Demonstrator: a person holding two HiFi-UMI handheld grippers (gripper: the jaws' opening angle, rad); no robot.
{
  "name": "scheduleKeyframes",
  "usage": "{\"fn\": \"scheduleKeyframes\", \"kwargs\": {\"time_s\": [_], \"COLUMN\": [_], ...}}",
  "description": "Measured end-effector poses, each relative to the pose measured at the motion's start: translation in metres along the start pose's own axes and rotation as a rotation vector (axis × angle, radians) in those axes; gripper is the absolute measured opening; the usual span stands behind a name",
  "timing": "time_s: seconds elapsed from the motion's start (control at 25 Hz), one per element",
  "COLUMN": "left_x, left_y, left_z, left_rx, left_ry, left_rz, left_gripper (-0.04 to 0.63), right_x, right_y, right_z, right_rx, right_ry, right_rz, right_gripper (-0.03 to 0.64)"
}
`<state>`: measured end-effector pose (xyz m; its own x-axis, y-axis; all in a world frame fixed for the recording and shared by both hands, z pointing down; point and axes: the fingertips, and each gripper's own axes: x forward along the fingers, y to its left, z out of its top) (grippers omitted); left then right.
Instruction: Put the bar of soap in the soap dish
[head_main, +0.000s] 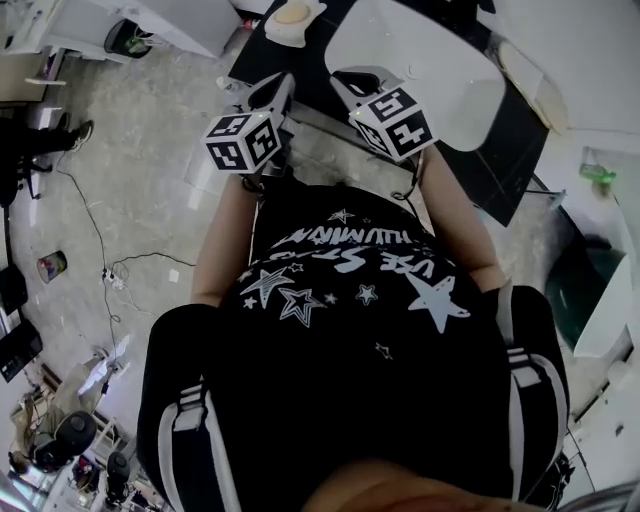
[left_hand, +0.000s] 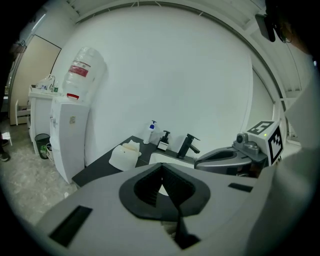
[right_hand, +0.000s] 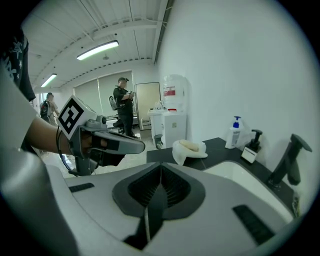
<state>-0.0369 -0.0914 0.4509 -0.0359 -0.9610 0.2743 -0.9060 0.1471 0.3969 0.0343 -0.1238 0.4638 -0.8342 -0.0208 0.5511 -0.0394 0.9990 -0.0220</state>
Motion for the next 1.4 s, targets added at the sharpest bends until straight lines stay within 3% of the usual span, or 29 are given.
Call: {"fn": "scheduleKeyframes", "kwargs": {"time_s": [0.32, 0.8, 1.4], "left_x": [-0.037, -0.102, -0.227], "left_y": [-0.03, -0.055, -0.086], "left_z": [-0.021, -0.026, -0.053], "left_rx": [0.015, 0.013, 0.003], "left_ry": [-0.002, -0.068, -0.138], "left_rz": [0.033, -0.004, -0.007], "left_gripper": [0.012, 0.012, 0.012], "right_x": [-0.026, -0.064, -0.126], "right_y": [0.019, 0.063, 0.175], "right_z": [-0.019, -0.016, -0.025], "right_rx": [0.037, 0.042, -0.011], "right_ry": [-0.038, -0.085, -0.14], "right_rz": [0.025, -0.046, -0.094], "right_gripper": [0.012, 0.012, 0.008]}}
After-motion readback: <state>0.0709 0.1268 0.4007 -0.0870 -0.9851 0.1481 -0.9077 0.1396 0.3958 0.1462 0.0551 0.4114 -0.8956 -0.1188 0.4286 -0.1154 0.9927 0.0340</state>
